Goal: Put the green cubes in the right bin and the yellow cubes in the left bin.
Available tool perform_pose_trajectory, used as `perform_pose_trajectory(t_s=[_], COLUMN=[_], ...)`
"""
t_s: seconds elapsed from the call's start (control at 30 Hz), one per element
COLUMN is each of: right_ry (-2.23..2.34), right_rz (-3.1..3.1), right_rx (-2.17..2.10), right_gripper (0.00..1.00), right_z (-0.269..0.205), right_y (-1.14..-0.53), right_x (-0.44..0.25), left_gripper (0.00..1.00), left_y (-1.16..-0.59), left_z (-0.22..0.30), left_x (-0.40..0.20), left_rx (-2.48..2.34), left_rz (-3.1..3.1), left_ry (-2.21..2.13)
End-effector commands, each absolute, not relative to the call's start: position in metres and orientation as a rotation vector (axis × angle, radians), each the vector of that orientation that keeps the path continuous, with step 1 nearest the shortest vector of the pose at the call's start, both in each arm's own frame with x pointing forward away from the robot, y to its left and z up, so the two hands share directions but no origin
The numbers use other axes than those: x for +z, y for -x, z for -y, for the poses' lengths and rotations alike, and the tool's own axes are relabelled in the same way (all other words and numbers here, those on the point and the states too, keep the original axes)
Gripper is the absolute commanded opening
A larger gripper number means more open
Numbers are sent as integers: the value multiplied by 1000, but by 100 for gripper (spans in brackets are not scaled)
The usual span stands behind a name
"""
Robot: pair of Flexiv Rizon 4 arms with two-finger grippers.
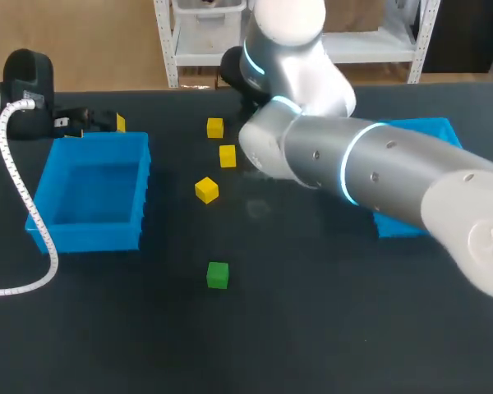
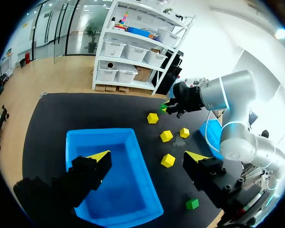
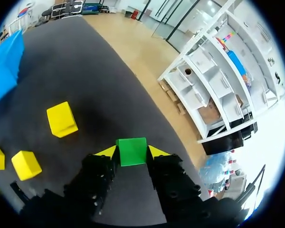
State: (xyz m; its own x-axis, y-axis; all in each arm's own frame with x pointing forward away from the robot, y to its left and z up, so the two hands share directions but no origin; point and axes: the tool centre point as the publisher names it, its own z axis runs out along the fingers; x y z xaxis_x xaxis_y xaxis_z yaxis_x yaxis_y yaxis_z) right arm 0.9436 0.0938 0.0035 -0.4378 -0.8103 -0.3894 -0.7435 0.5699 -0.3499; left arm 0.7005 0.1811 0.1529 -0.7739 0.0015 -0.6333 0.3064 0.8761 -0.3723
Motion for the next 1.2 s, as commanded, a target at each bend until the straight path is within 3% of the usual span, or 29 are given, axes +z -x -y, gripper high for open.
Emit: perform_pose_trajectory(t_s=[0.03, 0.63, 1.2], right_ry=[1277, 1067, 824], right_rz=[-2327, -2291, -2343], right_rx=[-47, -142, -212], right_gripper=[0, 0, 0], right_z=[-75, 24, 120], right_y=[-928, -850, -792], right_x=[32, 120, 151], left_gripper=[100, 100, 100], left_y=[-700, -700, -700], left_z=[-184, -184, -184], left_x=[151, 151, 151], left_rx=[-627, -627, -627], left_rz=[-2382, -2382, -2382], left_ry=[-227, -227, -227])
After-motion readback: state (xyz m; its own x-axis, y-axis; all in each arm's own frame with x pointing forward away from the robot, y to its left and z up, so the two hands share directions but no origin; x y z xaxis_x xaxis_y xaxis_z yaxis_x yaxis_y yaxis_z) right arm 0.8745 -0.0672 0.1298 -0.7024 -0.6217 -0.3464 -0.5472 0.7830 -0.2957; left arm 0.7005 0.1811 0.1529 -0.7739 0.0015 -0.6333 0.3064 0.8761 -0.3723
